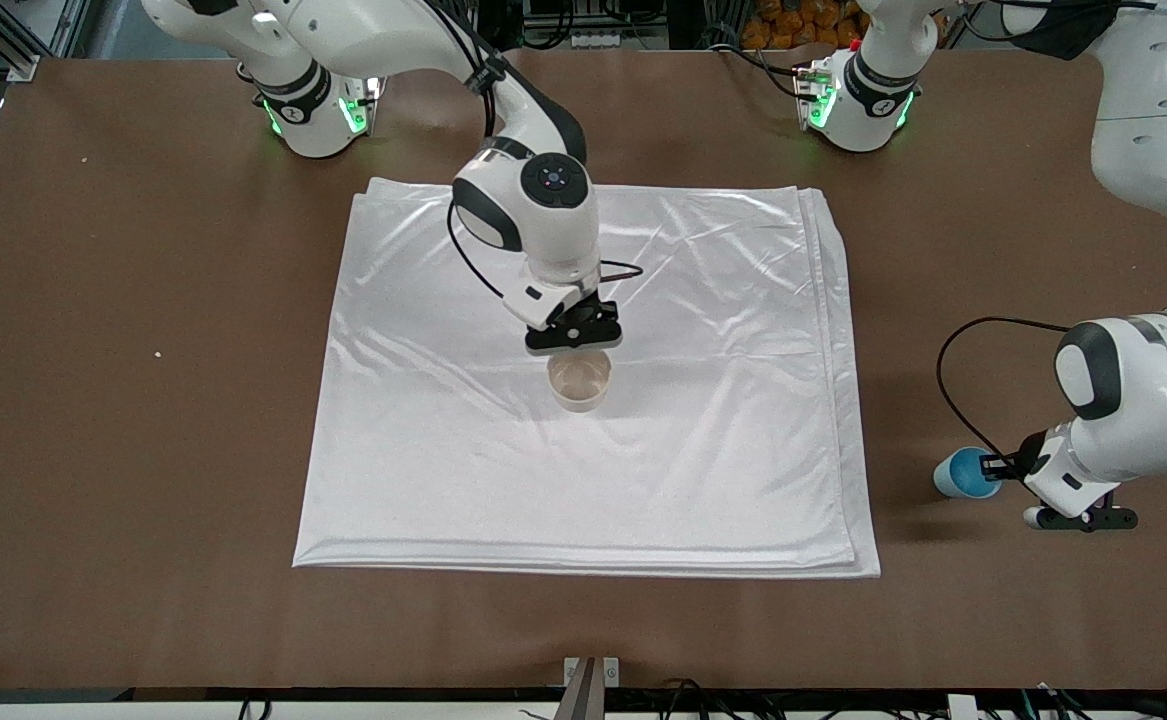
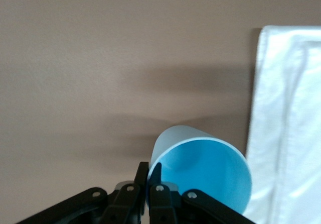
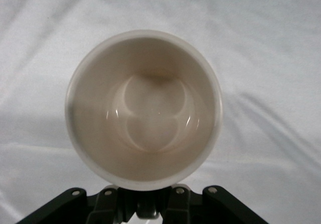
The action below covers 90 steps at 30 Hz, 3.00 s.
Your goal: Place blue cup into white mug on cloth
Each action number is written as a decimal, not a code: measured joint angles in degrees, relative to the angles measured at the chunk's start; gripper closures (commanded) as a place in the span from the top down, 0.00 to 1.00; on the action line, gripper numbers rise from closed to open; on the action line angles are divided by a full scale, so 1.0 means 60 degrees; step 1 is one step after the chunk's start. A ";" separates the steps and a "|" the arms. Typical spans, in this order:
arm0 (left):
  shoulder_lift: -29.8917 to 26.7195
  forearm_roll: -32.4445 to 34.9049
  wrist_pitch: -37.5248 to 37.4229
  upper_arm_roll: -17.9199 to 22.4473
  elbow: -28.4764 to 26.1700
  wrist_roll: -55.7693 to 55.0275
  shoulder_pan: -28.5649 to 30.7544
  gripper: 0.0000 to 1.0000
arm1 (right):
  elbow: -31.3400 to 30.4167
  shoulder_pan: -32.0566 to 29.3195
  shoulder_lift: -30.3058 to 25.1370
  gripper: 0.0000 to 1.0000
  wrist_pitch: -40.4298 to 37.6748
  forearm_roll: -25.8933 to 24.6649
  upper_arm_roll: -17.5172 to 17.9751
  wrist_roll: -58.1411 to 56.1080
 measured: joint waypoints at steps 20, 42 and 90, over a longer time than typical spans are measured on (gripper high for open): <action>-0.1100 -0.0007 -0.1673 -0.0356 0.0039 -0.3970 -0.2084 0.00 | 0.0636 -0.0124 -0.0268 1.00 -0.0310 -0.0018 -0.0041 -0.0005; -0.1102 -0.0009 -0.1676 -0.2571 -0.0008 -0.7563 -0.2481 0.00 | 0.0836 -0.2997 -0.4887 1.00 -0.5519 0.1532 0.0947 -0.2394; -0.0090 -0.0005 -0.0129 -0.2114 0.0151 -0.9357 -0.4745 0.42 | -0.0889 -0.8644 -0.7423 1.00 -0.7362 0.2556 0.0687 -0.8730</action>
